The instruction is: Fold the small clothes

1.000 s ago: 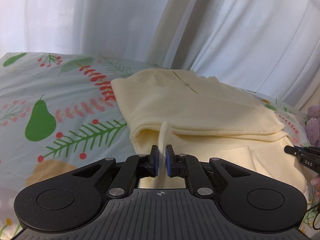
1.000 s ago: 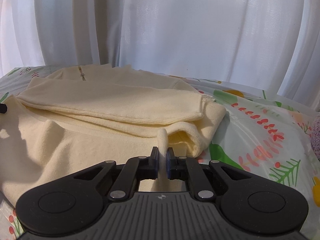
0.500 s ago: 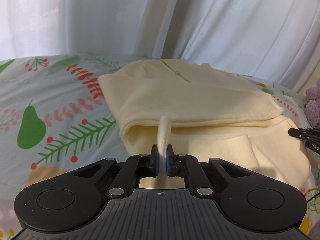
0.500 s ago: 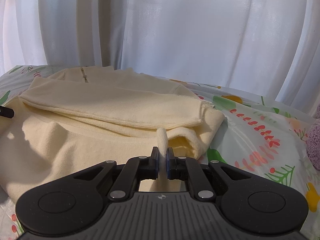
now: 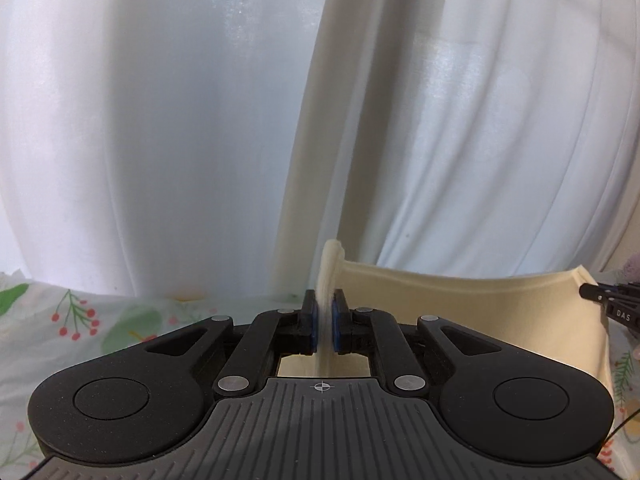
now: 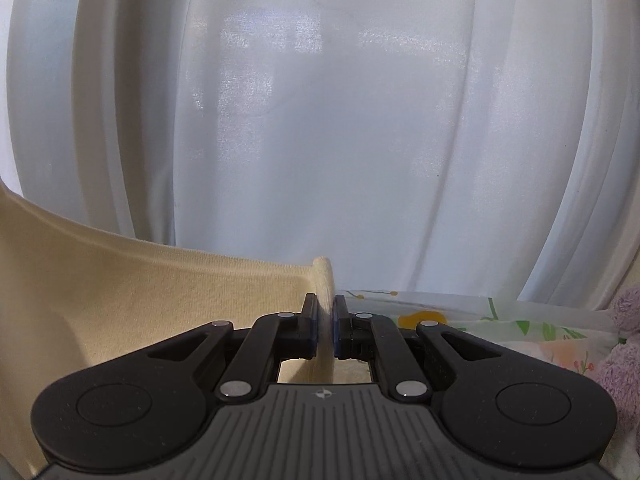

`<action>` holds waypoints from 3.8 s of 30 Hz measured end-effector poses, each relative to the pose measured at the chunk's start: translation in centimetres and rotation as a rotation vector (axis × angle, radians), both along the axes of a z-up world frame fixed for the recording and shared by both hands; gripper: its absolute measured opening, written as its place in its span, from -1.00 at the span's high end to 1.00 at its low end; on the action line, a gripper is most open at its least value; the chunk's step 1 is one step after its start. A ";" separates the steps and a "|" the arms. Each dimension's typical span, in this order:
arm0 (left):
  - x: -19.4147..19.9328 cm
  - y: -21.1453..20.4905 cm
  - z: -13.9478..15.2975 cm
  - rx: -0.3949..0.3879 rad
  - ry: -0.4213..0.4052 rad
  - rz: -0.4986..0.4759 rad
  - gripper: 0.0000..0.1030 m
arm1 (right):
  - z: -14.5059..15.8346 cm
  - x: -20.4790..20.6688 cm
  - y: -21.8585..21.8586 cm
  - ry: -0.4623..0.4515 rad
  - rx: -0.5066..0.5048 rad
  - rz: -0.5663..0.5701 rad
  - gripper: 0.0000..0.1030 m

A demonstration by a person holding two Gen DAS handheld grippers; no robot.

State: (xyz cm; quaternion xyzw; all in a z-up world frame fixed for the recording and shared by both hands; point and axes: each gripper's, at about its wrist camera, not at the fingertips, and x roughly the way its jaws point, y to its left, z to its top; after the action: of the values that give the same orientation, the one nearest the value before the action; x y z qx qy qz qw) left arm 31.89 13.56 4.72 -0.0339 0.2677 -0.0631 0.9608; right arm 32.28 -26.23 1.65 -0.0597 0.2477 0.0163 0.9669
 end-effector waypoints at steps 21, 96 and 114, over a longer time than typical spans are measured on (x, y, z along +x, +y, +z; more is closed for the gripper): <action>8.9 -0.9 -5.4 -0.022 0.095 0.143 0.82 | -3.6 9.0 1.3 0.068 -0.018 -0.093 0.88; -4.7 8.5 -11.2 -0.773 0.313 0.164 0.64 | -9.3 -7.7 16.6 0.239 0.191 0.305 0.78; -2.7 2.4 -7.4 -0.740 0.249 -0.024 0.67 | -6.5 -9.6 11.2 0.132 0.232 0.148 0.78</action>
State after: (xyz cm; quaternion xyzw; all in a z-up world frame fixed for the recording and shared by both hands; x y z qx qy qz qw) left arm 29.16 15.92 -2.67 -0.3826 0.3419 -0.1621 0.8429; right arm 22.72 -15.04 -4.88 0.0355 0.3020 0.1200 0.9451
